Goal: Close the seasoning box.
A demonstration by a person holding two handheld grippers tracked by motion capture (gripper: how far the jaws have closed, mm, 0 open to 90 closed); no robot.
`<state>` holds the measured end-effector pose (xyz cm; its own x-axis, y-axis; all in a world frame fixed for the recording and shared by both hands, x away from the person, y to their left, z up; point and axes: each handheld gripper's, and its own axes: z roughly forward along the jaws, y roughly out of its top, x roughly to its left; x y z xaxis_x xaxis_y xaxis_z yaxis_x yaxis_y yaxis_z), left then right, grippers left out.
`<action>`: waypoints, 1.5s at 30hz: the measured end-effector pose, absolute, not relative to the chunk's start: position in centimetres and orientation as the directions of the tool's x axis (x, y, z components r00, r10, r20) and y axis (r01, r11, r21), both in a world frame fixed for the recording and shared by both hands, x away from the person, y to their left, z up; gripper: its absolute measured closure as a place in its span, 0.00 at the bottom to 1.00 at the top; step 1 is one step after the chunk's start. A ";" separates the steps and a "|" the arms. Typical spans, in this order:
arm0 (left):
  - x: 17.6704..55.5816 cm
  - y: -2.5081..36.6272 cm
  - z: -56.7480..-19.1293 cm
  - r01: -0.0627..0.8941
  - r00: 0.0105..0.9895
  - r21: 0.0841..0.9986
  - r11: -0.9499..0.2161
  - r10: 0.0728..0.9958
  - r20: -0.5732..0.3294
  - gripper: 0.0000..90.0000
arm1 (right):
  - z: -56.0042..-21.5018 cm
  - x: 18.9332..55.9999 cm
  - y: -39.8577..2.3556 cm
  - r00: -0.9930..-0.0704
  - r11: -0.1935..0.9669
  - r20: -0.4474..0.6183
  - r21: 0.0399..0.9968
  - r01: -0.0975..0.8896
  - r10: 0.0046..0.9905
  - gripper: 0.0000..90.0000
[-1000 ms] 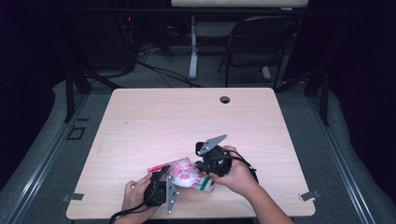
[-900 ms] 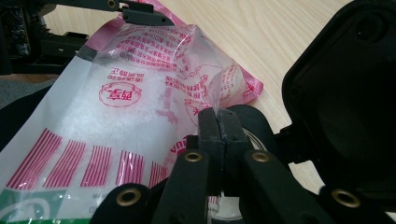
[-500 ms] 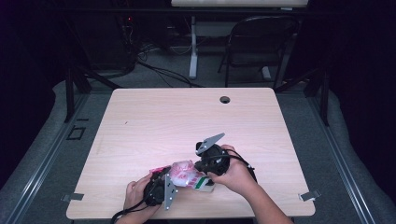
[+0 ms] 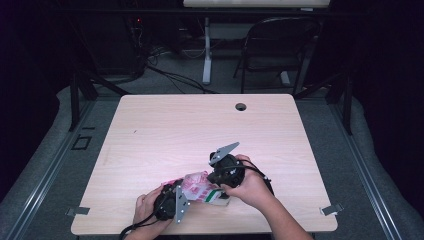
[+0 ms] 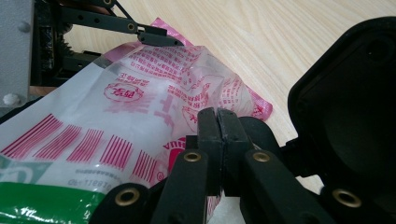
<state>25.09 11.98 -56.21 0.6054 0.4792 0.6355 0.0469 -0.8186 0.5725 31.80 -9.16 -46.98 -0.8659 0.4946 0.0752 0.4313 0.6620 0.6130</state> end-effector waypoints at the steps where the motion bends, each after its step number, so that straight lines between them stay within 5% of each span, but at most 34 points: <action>1: 25.1 12.0 -56.2 0.048 0.609 0.575 -0.817 0.480 0.632 0.84 | -47.0 31.8 -9.2 -0.866 0.662 0.075 0.613 0.431 0.495 1.00; 23: 26.0 12.9 -56.4 0.131 0.673 0.657 -0.742 0.554 0.491 0.94 | -47.0 31.8 -8.8 -0.867 0.646 0.093 0.629 0.433 0.490 0.97; 29: 26.4 13.6 -56.4 0.185 0.688 0.719 -0.670 0.611 0.392 0.94 | -46.7 31.8 -9.0 -0.866 0.626 0.108 0.647 0.434 0.489 0.85; 45: 27.2 14.6 -56.6 0.244 0.704 0.769 -0.592 0.653 0.280 0.94 | -44.9 31.8 -10.6 -0.849 0.557 0.126 0.704 0.441 0.513 0.79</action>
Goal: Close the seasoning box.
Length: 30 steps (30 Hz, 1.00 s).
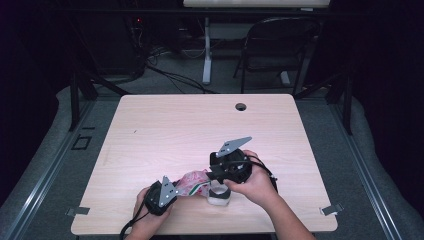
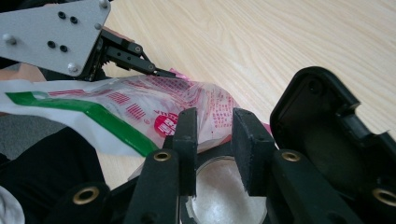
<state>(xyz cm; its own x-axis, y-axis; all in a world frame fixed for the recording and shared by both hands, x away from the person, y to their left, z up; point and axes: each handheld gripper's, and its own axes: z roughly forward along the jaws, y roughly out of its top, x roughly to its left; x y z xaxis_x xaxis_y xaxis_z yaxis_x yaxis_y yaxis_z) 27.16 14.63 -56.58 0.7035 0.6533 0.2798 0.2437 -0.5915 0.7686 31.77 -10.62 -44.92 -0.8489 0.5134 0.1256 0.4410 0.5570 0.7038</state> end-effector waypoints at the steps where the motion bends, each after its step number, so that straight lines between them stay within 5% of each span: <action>1: 27.2 14.7 -56.6 0.247 0.705 0.771 -0.587 0.655 0.272 0.94 | -44.9 31.8 -10.7 -0.848 0.552 0.131 0.706 0.443 0.513 0.79; 30: 30.3 20.4 -57.0 0.506 0.648 0.832 -0.228 0.737 -0.192 0.95 | -44.6 31.7 -13.3 -0.810 0.490 0.139 0.734 0.470 0.569 0.77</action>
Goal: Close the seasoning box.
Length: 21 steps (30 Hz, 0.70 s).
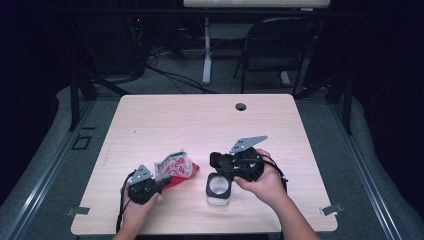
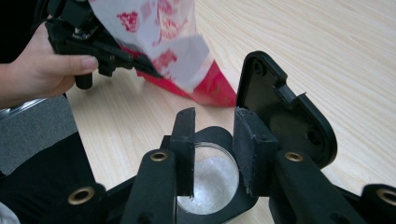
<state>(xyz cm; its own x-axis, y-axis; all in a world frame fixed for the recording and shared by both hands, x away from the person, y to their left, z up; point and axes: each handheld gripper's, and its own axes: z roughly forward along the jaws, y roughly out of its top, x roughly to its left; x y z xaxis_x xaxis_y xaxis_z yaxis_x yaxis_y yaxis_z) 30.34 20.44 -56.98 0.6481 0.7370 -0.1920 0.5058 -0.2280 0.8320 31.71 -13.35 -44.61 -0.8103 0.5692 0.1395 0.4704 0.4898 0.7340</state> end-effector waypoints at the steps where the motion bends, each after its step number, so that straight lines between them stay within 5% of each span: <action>1: 30.4 20.7 -57.0 0.513 0.641 0.831 -0.214 0.739 -0.205 0.95 | -44.6 31.7 -13.4 -0.812 0.493 0.138 0.733 0.469 0.567 0.77; 7: 30.7 23.2 -57.1 0.553 0.562 0.828 -0.099 0.778 -0.282 0.95 | -44.8 31.7 -13.6 -0.807 0.485 0.141 0.735 0.473 0.573 0.77; 21: 30.4 25.1 -56.9 0.534 0.473 0.842 -0.078 0.853 -0.220 0.95 | -45.3 31.7 -13.6 -0.803 0.481 0.147 0.734 0.480 0.577 0.77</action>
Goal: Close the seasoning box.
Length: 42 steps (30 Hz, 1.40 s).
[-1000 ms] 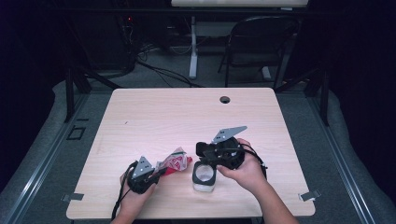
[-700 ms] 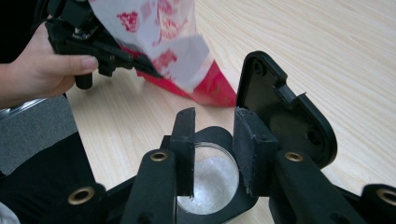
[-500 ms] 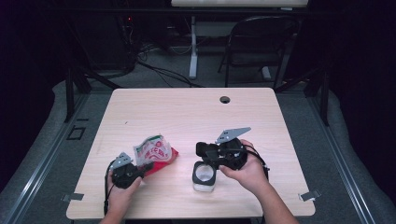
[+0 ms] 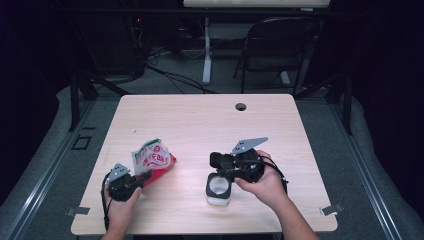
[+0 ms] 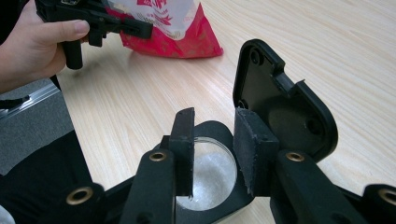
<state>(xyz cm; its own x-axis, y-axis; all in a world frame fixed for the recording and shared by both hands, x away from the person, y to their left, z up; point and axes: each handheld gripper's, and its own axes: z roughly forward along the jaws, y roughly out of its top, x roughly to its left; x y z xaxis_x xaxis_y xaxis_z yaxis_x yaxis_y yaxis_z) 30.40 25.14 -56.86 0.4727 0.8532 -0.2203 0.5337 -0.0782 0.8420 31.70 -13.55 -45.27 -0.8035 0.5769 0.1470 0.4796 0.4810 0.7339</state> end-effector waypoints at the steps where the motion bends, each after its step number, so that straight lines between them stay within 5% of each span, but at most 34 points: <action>1: 30.4 25.2 -56.9 0.533 0.460 0.844 -0.067 0.859 -0.223 0.95 | -45.3 31.7 -13.6 -0.804 0.486 0.143 0.731 0.479 0.577 0.77; 23: 30.1 27.9 -56.9 0.505 0.311 0.862 0.037 0.924 -0.221 0.95 | -45.4 31.8 -14.0 -0.799 0.484 0.143 0.729 0.484 0.584 0.75; 33: 29.6 27.6 -56.1 0.502 0.325 0.863 0.062 0.911 -0.255 0.68 | -45.2 31.7 -14.5 -0.794 0.468 0.146 0.740 0.483 0.590 0.73; 42: 28.5 25.7 -55.0 0.483 0.400 0.872 -0.075 0.905 -0.143 0.44 | -45.1 31.6 -15.0 -0.788 0.457 0.139 0.749 0.480 0.600 0.69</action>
